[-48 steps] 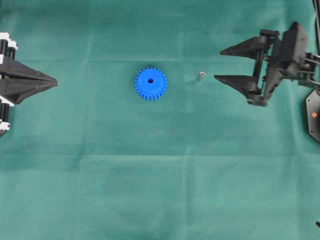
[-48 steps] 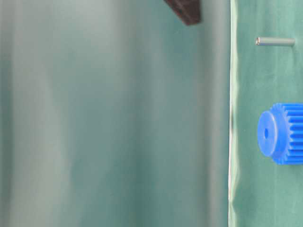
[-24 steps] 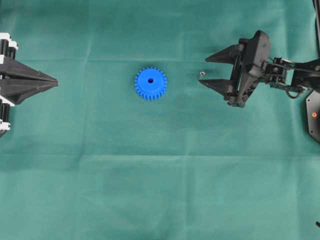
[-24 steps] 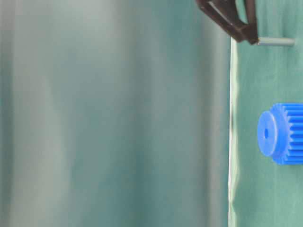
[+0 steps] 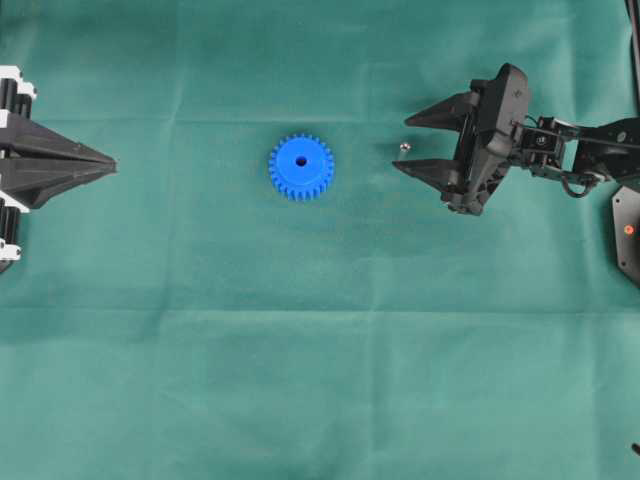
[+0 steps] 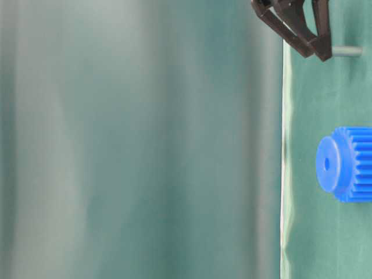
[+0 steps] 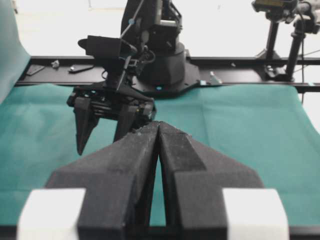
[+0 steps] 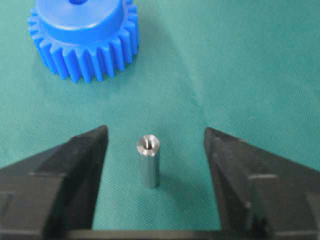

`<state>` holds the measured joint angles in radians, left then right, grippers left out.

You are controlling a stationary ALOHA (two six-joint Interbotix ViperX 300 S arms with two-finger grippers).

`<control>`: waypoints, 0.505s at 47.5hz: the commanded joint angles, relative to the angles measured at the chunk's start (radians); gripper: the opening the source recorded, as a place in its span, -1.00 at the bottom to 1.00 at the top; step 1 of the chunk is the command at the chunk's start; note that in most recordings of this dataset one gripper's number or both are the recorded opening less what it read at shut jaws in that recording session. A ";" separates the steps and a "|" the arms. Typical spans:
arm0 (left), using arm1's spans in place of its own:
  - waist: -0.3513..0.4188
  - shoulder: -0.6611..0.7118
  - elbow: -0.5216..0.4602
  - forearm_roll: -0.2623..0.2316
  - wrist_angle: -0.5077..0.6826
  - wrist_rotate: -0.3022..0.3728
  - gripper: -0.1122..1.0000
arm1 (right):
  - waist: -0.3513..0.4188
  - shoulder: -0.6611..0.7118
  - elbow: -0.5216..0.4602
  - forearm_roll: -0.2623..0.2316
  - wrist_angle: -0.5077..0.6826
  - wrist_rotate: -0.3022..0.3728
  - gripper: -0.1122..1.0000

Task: Insert the shaft placed at a random location into the center hole of the medium gear at another random location.
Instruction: 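Lower the right gripper and close it around the silver shaft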

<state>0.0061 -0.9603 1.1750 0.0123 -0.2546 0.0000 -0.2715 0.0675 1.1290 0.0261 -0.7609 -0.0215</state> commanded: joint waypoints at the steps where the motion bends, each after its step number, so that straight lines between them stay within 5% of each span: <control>1: 0.002 0.008 -0.018 0.003 -0.005 0.002 -0.80 | -0.005 -0.011 -0.014 0.002 -0.018 -0.008 0.44; 11: 0.002 0.008 -0.018 0.003 -0.005 0.002 -0.80 | -0.005 -0.011 -0.011 -0.003 -0.009 -0.008 -0.53; 24: 0.002 0.008 -0.018 0.003 -0.002 0.000 -0.80 | -0.005 -0.011 -0.017 -0.005 -0.008 -0.006 -0.57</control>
<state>0.0061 -0.9603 1.1750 0.0123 -0.2531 0.0000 -0.2715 0.0660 1.1275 0.0230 -0.7609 -0.0215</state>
